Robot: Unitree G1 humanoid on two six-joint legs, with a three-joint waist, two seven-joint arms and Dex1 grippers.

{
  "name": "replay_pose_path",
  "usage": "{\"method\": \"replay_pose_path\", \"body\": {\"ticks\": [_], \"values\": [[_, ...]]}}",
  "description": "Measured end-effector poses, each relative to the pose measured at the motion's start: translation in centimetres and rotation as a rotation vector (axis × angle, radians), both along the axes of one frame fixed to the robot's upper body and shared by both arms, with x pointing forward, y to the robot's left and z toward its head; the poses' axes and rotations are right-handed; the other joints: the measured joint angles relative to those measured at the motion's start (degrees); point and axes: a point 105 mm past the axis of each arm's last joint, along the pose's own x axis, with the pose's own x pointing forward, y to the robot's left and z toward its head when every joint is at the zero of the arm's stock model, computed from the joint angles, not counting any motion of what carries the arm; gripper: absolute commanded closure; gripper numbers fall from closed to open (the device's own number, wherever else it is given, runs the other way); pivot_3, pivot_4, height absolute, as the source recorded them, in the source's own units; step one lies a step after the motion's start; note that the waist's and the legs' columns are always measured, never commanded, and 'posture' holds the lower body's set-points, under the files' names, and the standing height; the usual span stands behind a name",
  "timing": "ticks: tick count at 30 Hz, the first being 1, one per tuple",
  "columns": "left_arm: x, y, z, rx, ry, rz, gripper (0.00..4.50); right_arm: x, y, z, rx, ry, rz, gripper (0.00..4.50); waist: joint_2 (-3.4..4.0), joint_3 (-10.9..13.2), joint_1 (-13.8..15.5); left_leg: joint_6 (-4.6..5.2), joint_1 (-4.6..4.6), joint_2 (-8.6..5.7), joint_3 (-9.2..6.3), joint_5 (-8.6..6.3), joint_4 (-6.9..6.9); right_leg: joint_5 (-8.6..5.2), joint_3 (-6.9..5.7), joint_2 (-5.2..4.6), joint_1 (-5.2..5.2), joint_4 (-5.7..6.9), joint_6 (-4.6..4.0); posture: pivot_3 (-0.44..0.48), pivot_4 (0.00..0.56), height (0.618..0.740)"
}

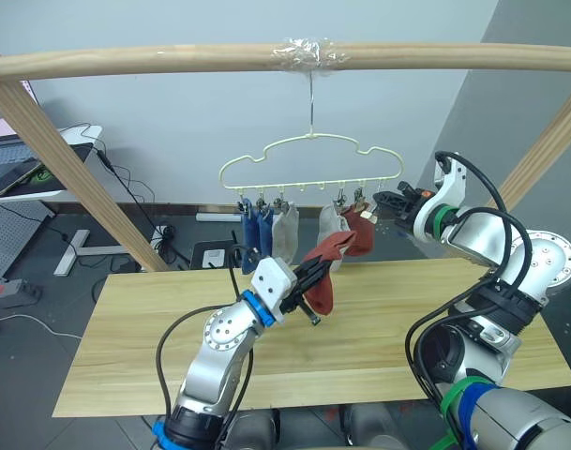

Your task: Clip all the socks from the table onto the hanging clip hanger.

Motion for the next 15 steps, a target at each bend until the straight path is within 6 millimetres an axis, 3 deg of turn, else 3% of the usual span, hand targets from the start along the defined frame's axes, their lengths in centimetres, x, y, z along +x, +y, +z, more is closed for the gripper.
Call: {"method": "replay_pose_path", "body": {"ticks": [4, 15], "values": [[0.2, -1.5, 0.4, -0.007, -0.035, -0.019, 4.49, -0.2, 0.3, 0.2, 0.007, 0.002, 0.0, 4.5, 0.01, 0.0, -0.3, 0.0, -0.08, -0.01, -0.03, 0.0, 0.0, -0.01, -0.01, 0.0, -0.01, -0.01, 0.01, -0.107, 0.142, 0.74], [1.2, -2.7, 1.4, -0.022, -0.099, -0.001, 4.49, -0.7, 0.6, 0.5, 0.016, 0.013, 0.007, 4.5, 0.02, 0.0, -1.4, 0.01, -0.13, -0.02, -0.06, 0.0, 0.02, -0.02, -0.02, 0.01, -0.01, -0.01, 0.05, -0.115, 0.145, 0.74]]}}
